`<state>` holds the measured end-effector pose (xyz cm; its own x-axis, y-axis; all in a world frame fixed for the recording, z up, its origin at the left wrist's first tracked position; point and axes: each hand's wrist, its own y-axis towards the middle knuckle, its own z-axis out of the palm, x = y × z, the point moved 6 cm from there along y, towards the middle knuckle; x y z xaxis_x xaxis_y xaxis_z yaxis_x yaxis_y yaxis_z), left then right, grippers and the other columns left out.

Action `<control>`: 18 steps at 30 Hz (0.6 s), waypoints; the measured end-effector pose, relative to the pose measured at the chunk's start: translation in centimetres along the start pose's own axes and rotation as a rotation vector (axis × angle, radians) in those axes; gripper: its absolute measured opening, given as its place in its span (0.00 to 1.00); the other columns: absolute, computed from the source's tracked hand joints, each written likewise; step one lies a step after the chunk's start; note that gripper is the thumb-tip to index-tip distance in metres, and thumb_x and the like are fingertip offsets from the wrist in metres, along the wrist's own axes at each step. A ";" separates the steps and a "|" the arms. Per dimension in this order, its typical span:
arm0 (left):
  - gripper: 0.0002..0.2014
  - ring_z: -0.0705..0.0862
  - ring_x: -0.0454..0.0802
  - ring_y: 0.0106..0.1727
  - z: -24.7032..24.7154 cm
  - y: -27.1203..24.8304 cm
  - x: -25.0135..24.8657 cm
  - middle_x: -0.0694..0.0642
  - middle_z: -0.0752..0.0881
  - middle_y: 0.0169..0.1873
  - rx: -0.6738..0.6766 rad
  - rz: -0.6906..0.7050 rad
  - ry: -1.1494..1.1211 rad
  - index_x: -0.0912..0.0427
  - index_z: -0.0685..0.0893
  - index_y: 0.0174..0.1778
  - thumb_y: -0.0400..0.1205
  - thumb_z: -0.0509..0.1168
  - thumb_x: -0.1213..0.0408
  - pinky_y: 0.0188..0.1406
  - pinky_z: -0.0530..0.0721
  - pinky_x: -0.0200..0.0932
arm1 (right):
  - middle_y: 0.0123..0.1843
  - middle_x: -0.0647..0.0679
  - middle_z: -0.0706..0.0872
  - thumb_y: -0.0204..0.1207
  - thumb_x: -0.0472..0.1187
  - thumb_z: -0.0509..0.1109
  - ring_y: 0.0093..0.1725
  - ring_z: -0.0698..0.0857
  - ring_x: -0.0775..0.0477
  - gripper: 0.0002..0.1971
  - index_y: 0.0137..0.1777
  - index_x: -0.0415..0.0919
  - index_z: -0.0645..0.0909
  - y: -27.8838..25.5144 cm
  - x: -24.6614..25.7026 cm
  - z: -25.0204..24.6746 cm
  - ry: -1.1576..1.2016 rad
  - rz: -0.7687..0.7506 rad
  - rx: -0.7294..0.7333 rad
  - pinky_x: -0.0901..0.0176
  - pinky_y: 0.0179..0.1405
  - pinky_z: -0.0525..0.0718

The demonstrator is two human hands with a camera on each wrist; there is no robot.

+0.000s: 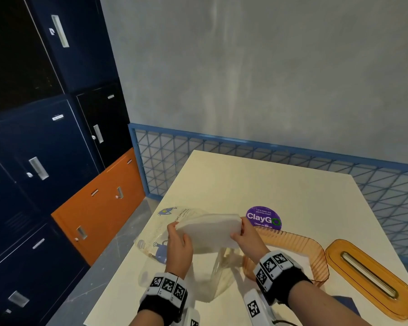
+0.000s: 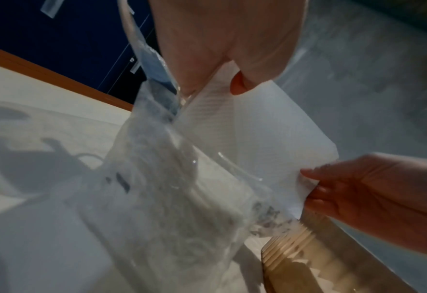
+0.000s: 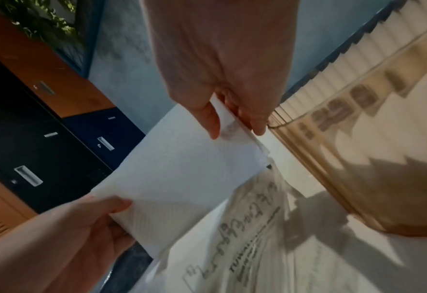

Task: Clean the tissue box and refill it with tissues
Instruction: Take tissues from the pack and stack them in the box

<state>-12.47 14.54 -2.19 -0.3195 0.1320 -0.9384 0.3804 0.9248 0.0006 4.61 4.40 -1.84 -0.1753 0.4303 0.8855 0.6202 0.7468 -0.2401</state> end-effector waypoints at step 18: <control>0.04 0.76 0.48 0.38 11.3 -0.5 -8.9 0.55 0.79 0.42 0.253 0.098 0.116 0.61 0.69 0.49 0.85 0.54 0.74 0.28 0.73 0.30 | 0.53 0.33 0.85 0.77 0.33 0.66 0.48 0.83 0.39 0.12 0.56 0.27 0.79 -3.4 -3.1 -15.3 -0.048 0.257 -0.242 0.52 0.45 0.79</control>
<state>-0.05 8.83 2.23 -0.3619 0.2697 -0.8924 0.6138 0.7894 -0.0104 14.73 -7.18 2.35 -0.0222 0.6159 0.7875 0.8107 0.4721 -0.3463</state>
